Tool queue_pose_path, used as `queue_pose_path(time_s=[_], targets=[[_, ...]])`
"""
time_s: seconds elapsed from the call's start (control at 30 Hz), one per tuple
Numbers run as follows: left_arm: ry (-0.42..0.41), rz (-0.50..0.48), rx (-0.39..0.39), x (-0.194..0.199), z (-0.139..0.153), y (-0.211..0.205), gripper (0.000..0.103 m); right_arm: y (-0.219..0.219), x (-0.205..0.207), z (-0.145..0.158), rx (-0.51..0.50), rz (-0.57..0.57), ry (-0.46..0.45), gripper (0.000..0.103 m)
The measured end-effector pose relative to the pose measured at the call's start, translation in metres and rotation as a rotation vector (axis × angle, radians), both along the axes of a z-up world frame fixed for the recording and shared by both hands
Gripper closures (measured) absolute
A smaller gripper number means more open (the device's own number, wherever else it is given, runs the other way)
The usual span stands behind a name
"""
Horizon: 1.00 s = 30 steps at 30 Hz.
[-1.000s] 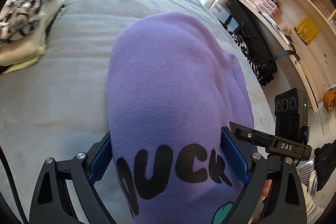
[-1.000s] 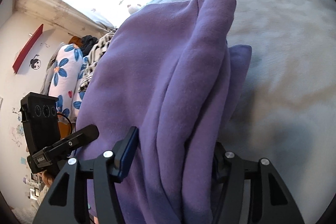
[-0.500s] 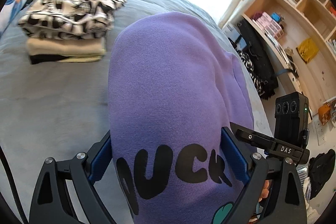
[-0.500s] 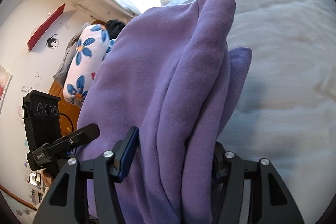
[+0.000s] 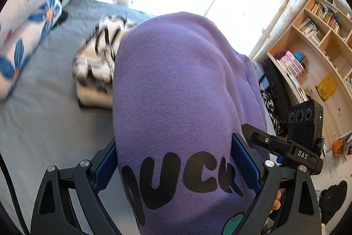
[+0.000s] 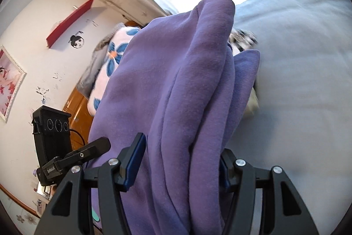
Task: Fold large clothes
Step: 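Carry the held bundle with both grippers onto the stack of folded clothes, release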
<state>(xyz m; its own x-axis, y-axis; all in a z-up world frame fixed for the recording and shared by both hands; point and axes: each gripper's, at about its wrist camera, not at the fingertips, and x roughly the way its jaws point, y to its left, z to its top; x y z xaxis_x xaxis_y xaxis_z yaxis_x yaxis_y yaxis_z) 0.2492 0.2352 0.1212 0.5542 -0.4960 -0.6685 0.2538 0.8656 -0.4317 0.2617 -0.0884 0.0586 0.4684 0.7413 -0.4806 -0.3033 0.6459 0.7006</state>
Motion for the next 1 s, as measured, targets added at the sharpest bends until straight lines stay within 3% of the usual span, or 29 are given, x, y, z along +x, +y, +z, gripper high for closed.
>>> queue_pose_path(time_s=[0.13,0.27,0.4,0.57,0.63,0.73,1.0], targets=[[-0.045,-0.012,0.036,0.078,0.021,0.024,0.009,0.021,0.071,0.005,0.045,-0.003,-0.041,0.045],[-0.061,0.000,0.061,0.158,0.018,0.041,0.008,0.046,0.148,-0.010,0.070,0.008,-0.075,0.045],[-0.055,-0.003,0.070,0.239,-0.006,0.057,0.007,0.058,0.211,-0.044,0.125,-0.011,-0.075,0.045],[-0.026,-0.004,0.118,0.321,-0.072,0.057,0.005,0.070,0.274,-0.118,0.113,-0.060,0.003,0.045],[-0.053,0.006,0.089,0.329,-0.095,0.058,0.001,0.070,0.279,-0.145,0.114,-0.075,-0.005,0.046],[-0.022,-0.003,-0.042,0.337,-0.115,0.066,0.000,0.069,0.276,-0.147,0.091,-0.076,-0.028,0.045],[-0.031,0.064,0.021,0.316,-0.101,0.065,0.000,0.070,0.252,-0.126,-0.113,-0.040,-0.011,0.035]])
